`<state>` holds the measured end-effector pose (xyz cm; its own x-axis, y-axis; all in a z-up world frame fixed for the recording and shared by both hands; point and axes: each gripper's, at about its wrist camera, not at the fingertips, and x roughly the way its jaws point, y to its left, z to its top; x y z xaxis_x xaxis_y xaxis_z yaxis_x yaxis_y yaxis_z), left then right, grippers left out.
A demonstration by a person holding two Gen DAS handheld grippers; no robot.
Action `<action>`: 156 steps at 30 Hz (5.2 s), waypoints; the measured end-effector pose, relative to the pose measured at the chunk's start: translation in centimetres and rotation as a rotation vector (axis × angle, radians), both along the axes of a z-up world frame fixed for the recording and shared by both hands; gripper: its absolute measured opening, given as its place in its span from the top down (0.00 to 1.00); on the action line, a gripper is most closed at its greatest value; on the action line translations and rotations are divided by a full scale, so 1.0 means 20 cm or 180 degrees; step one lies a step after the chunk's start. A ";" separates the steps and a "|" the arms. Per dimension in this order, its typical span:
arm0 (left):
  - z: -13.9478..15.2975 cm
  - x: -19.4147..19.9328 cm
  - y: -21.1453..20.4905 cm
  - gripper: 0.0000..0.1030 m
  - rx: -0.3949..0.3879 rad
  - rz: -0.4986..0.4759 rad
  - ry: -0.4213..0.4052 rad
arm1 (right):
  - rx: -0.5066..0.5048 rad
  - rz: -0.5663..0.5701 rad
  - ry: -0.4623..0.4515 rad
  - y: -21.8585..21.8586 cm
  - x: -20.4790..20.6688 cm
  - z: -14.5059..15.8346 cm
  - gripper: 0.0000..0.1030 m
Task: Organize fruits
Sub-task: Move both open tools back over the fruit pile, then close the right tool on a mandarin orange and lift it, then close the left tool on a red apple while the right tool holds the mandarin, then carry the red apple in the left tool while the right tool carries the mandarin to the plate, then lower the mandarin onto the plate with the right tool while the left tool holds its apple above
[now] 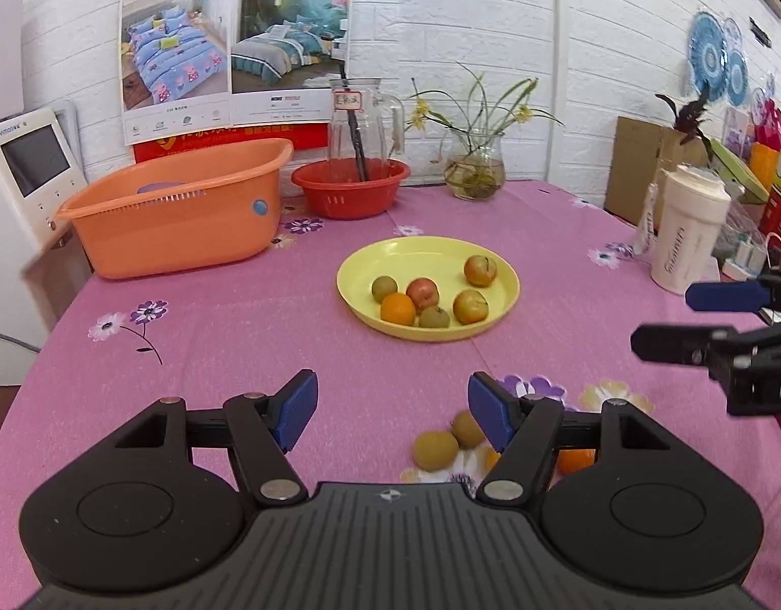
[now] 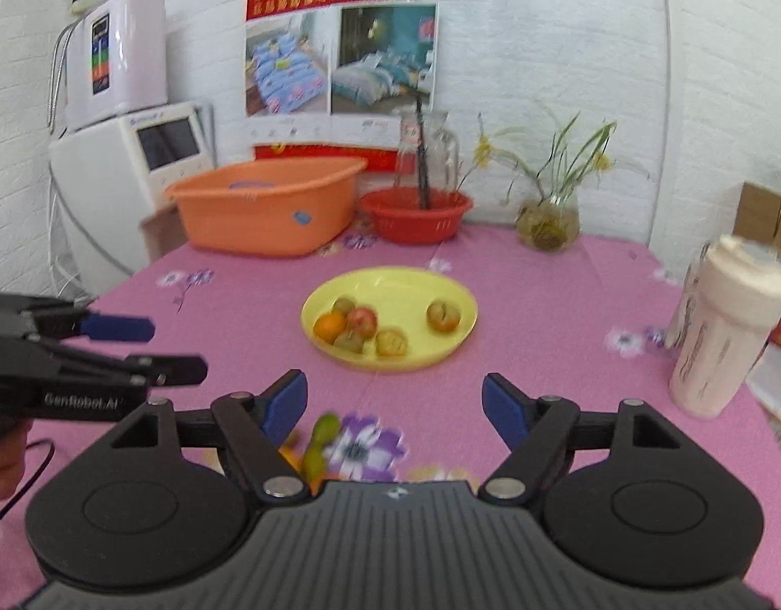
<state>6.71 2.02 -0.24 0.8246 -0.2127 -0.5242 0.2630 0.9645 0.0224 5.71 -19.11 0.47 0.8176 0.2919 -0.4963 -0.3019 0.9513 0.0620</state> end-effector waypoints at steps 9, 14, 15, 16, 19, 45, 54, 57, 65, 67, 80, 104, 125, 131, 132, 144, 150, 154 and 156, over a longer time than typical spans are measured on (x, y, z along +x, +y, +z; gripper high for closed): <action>-0.07 -0.10 0.03 0.35 0.0026 0.0035 0.0138 | -0.0005 0.0240 0.0353 0.06 -0.14 -0.13 0.22; -0.08 -0.15 0.05 0.35 0.0048 0.0059 0.0085 | -0.0041 0.0506 0.0393 0.14 -0.20 -0.16 0.23; -0.08 -0.16 0.04 0.35 0.0069 0.0058 0.0087 | -0.0056 0.0536 0.0414 0.15 -0.21 -0.17 0.23; -0.08 -0.16 0.04 0.35 0.0087 0.0062 0.0089 | -0.0069 0.0548 0.0436 0.17 -0.21 -0.17 0.23; -0.10 -0.18 0.05 0.35 0.0108 0.0070 0.0107 | -0.0085 0.0551 0.0547 0.20 -0.19 -0.20 0.23; -0.23 -0.15 -0.15 0.39 -0.0028 -0.0482 0.0559 | 0.0020 0.0020 0.0664 0.02 -0.14 -0.21 0.23; -0.27 -0.08 -0.19 0.60 -0.0097 -0.0487 0.0730 | 0.0054 -0.0017 0.0645 -0.02 -0.14 -0.20 0.23; -0.28 -0.07 -0.20 0.64 -0.0084 -0.0483 0.0743 | 0.0066 -0.0008 0.0641 -0.02 -0.14 -0.20 0.23; -0.27 -0.07 -0.20 0.71 -0.0092 -0.0477 0.0742 | 0.0091 0.0001 0.0644 -0.03 -0.12 -0.20 0.23; -0.27 -0.07 -0.20 0.71 -0.0087 -0.0475 0.0730 | 0.0098 -0.0001 0.0639 -0.03 -0.12 -0.20 0.23; -0.20 -0.07 -0.17 0.71 -0.0098 -0.0421 0.0586 | 0.0170 -0.0018 0.0592 -0.05 -0.08 -0.17 0.23; -0.06 0.07 -0.14 0.71 -0.0100 -0.0280 0.0345 | 0.0231 0.0000 0.0400 -0.03 0.08 -0.08 0.23; 0.03 0.26 -0.16 0.71 -0.0068 -0.0304 0.0145 | 0.0315 -0.0064 0.0250 -0.02 0.29 0.01 0.23; 0.05 0.34 -0.16 0.71 -0.0071 -0.0293 0.0090 | 0.0357 -0.0083 0.0213 -0.01 0.36 0.03 0.23; 0.06 0.35 -0.16 0.71 -0.0073 -0.0291 0.0085 | 0.0368 -0.0092 0.0206 -0.01 0.37 0.03 0.23; 0.06 0.50 -0.15 0.71 -0.0099 -0.0252 0.0048 | 0.0446 -0.0169 0.0203 0.01 0.52 0.04 0.23; 0.06 0.58 -0.14 0.71 -0.0097 -0.0232 0.0032 | 0.0460 -0.0196 0.0240 0.02 0.58 0.02 0.23; 0.06 0.64 -0.15 0.71 -0.0125 -0.0221 0.0039 | 0.0451 -0.0206 0.0272 0.03 0.62 0.00 0.23; 0.05 0.67 -0.15 0.71 -0.0120 -0.0202 0.0053 | 0.0446 -0.0211 0.0289 0.04 0.64 -0.01 0.23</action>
<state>20.02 -0.96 0.72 0.8001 -0.2842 -0.5283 0.3237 0.9460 -0.0187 18.54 -18.40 0.37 0.7911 0.3103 -0.5272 -0.2260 0.9491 0.2194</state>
